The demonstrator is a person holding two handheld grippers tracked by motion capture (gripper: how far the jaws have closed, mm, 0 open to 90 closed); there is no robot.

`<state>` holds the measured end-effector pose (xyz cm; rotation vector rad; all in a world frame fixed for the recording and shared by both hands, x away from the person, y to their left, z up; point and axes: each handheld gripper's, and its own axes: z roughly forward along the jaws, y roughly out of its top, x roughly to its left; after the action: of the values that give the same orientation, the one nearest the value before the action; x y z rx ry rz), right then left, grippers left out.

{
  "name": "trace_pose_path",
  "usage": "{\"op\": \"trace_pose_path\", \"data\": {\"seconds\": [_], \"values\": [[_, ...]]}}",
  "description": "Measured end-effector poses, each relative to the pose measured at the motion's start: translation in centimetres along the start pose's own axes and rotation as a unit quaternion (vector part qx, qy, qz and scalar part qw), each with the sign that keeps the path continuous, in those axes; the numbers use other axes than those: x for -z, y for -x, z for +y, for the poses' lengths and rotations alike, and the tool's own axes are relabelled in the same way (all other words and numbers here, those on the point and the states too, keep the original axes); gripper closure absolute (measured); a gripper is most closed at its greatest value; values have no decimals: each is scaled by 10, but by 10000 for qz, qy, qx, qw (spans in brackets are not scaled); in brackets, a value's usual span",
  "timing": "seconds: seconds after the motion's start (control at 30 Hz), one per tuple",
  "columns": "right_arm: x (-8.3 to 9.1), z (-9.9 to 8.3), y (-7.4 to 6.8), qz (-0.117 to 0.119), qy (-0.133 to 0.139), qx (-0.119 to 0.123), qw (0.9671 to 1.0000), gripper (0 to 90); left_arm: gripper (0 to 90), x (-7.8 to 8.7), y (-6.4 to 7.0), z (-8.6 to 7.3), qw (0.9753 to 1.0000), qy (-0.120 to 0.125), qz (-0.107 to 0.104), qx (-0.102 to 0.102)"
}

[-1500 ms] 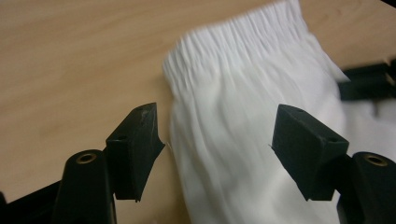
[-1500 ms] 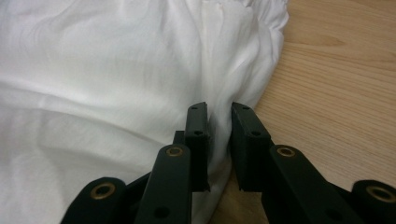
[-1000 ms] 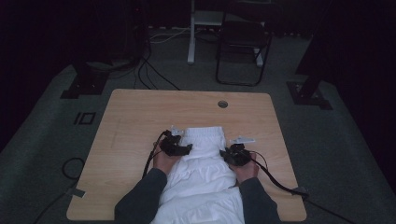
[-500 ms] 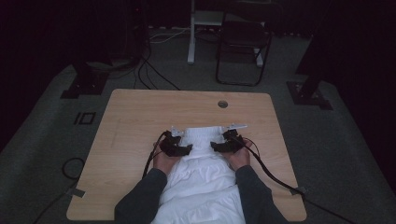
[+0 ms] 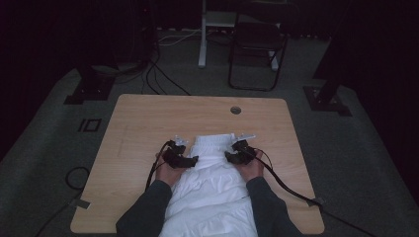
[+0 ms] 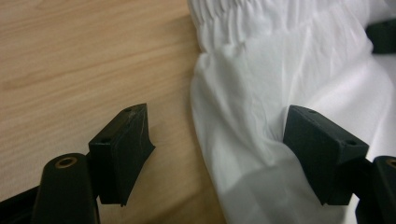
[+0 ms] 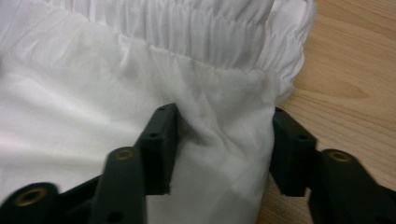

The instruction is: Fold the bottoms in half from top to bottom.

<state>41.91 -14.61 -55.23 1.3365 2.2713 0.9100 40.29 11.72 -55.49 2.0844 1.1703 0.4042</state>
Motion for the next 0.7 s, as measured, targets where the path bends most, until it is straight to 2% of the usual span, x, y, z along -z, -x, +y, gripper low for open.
{"op": "trace_pose_path", "data": {"seconds": [0.13,0.2,0.27,0.33,0.4,0.5,0.53,0.57,0.6,0.7], "values": [[0,0,-2,78,42,-2,10000,639,234,-4,9,2,9995,-93,84,-279],[0,2,-1,150,16,-34,9999,705,238,-7,15,9,9985,-272,34,-484],[-1,3,1,212,3,-139,9997,757,290,-9,18,14,9982,-324,-24,-507],[-2,4,4,278,-8,-190,9994,787,385,-11,21,16,9981,-296,-73,-526],[-2,5,5,307,-26,-224,9993,805,471,-11,22,16,9983,-256,-117,-504],[-2,5,4,328,-13,-213,9992,834,667,-11,25,17,9986,-248,-325,-346],[-2,5,4,328,-13,-213,9992,834,721,-11,25,17,9986,-248,-325,-346],[-2,5,4,337,-15,-217,9992,839,721,-12,24,18,9982,-260,-491,-204],[-2,5,5,388,-36,-240,9990,845,805,-12,23,18,9980,-264,-562,-153],[-1,8,9,458,0,-268,9986,849,852,-11,19,19,9980,-257,-583,-55]]}}
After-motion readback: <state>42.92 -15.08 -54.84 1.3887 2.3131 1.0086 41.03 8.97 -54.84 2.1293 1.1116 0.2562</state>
